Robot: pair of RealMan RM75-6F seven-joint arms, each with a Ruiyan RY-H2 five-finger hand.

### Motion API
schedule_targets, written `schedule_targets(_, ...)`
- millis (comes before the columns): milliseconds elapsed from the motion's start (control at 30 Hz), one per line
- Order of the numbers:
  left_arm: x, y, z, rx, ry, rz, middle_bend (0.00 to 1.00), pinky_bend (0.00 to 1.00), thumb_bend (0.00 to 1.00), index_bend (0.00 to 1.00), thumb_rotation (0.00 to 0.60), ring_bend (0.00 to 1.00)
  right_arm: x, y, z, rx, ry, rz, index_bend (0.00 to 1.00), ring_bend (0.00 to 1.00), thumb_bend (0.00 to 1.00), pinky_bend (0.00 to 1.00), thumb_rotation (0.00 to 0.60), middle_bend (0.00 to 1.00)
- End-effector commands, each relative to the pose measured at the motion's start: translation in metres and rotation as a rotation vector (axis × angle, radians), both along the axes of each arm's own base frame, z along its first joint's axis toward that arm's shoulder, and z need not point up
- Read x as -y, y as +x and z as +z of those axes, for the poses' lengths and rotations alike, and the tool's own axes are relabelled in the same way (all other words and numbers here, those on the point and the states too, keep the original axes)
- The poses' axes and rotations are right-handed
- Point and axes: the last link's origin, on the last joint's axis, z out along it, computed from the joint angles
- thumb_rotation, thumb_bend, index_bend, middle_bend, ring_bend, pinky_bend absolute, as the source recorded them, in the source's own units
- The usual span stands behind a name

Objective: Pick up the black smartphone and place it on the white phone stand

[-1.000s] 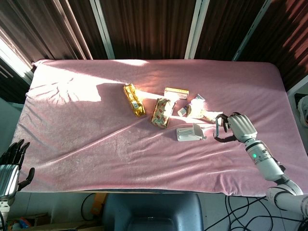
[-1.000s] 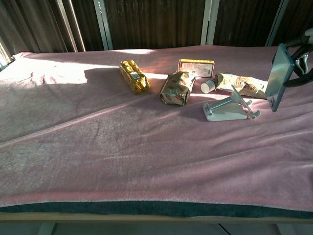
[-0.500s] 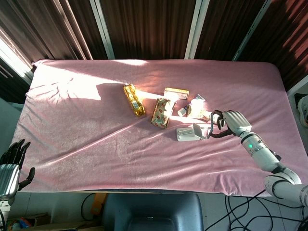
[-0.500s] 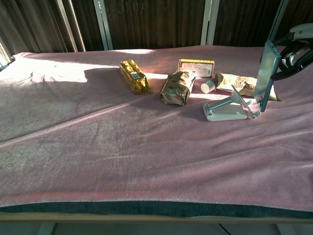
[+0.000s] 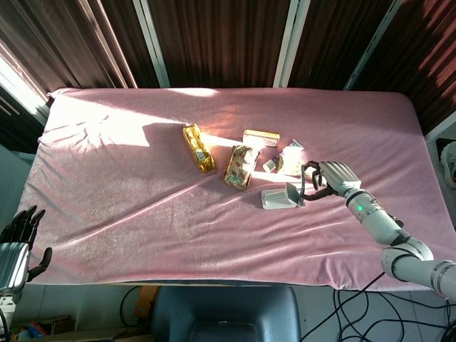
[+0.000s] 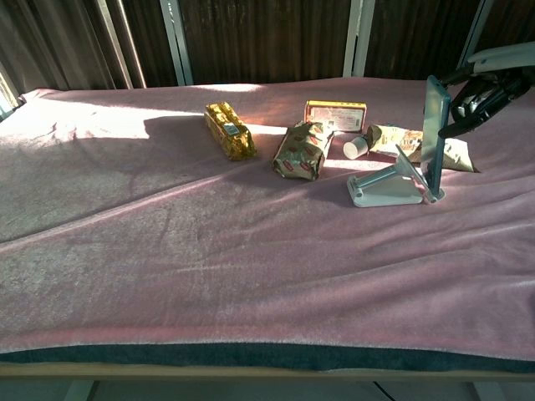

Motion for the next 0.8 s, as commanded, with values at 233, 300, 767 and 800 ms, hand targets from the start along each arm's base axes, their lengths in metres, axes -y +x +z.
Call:
schedule_targets(233,0.000,0.000,0.000,-0.001,0.000,0.002,0.00,0.17,0.40,0.00,0.600,0.01,0.007,0.000,-0.009,-0.006,0.013,-0.014,1.00,0.60,0.33,0.39,0.600,0.76)
schedule_targets(300,-0.001,0.000,0.000,-0.001,0.001,0.002,0.00,0.17,0.40,0.00,0.600,0.01,0.007,0.000,-0.011,-0.010,0.015,-0.013,1.00,0.60,0.33,0.39,0.600,0.76)
schedule_targets(767,0.000,0.000,0.001,0.004,0.004,0.000,0.00,0.17,0.41,0.00,0.600,0.01,0.008,0.001,-0.015,-0.027,0.025,-0.010,1.00,0.60,0.33,0.39,0.600,0.76)
schedule_targets(800,0.000,0.000,0.002,0.005,0.004,-0.001,0.00,0.17,0.40,0.00,0.600,0.01,0.008,0.002,-0.014,-0.023,0.021,-0.009,1.00,0.60,0.33,0.39,0.600,0.76)
